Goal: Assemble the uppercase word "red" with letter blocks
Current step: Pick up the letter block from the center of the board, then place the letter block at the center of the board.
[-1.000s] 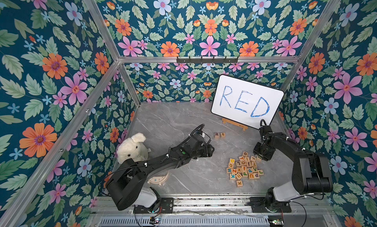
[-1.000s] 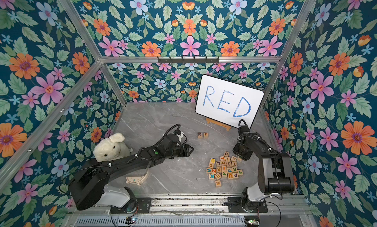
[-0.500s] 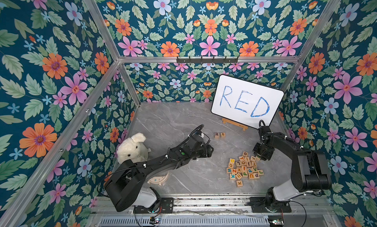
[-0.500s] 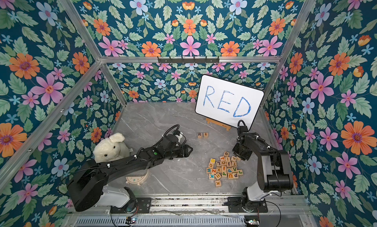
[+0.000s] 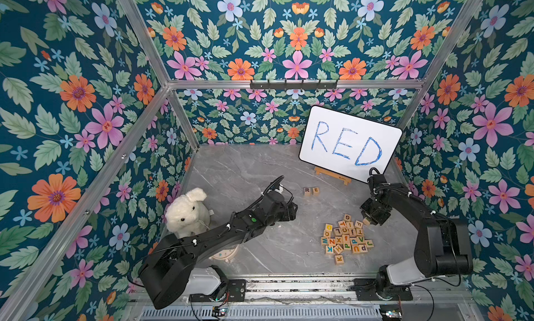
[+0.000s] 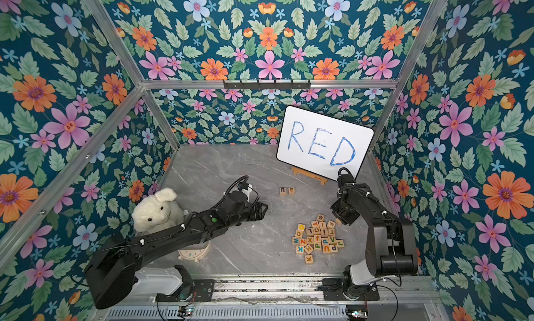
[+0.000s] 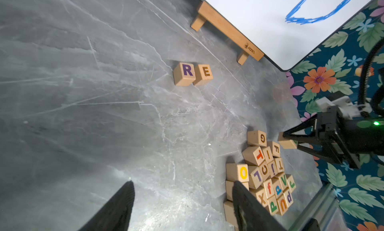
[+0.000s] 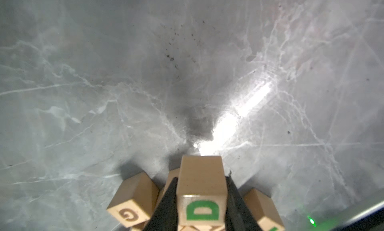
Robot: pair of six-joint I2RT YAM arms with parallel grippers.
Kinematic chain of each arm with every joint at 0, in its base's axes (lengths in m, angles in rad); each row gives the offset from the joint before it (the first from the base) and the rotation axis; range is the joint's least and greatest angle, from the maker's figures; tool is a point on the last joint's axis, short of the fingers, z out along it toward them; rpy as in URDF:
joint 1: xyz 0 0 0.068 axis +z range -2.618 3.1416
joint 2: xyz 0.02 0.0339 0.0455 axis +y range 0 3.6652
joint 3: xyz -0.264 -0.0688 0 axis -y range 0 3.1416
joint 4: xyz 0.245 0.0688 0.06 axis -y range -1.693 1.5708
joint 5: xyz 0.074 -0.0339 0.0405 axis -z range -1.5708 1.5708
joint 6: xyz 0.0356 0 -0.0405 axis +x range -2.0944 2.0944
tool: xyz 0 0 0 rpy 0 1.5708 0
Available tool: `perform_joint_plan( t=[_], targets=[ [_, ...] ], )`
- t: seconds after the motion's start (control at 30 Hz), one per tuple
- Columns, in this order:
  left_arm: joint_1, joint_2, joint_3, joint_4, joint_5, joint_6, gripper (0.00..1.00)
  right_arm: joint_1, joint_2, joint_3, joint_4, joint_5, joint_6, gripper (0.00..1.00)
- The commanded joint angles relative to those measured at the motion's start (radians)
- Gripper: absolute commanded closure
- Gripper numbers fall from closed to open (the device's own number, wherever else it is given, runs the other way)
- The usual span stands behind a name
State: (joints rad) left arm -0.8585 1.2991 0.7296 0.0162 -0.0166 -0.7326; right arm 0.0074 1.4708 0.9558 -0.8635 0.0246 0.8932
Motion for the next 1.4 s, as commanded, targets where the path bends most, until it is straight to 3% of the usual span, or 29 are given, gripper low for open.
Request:
perform_joint_plan(
  t=[0.0, 0.17, 0.3, 0.57, 0.93, 1.37],
  targets=[
    [0.001, -0.022, -0.006, -0.009, -0.080, 0.013, 0.24, 0.002, -0.047, 0.028, -0.082, -0.012, 0.139, 0.78],
    [0.001, -0.032, -0.002, -0.030, -0.120, 0.024, 0.26, 0.040, -0.132, 0.016, -0.033, -0.109, 0.313, 0.79],
    [0.001, -0.040, 0.002, -0.033, -0.147, 0.020, 0.26, 0.175, -0.137, 0.078, -0.022, -0.004, 0.479, 0.79],
    [0.001, -0.044, 0.007, -0.060, -0.184, 0.010, 0.27, 0.371, 0.018, 0.221, 0.023, 0.169, 0.771, 0.78],
    [0.003, -0.060, 0.036, -0.115, -0.190, 0.046, 0.26, 0.443, 0.429, 0.598, -0.140, 0.229, 0.869, 0.77],
    [0.002, -0.072, 0.084, -0.186, -0.187, 0.064, 0.26, 0.454, 0.572, 0.625, -0.039, 0.196, 1.026, 0.77]
  ],
)
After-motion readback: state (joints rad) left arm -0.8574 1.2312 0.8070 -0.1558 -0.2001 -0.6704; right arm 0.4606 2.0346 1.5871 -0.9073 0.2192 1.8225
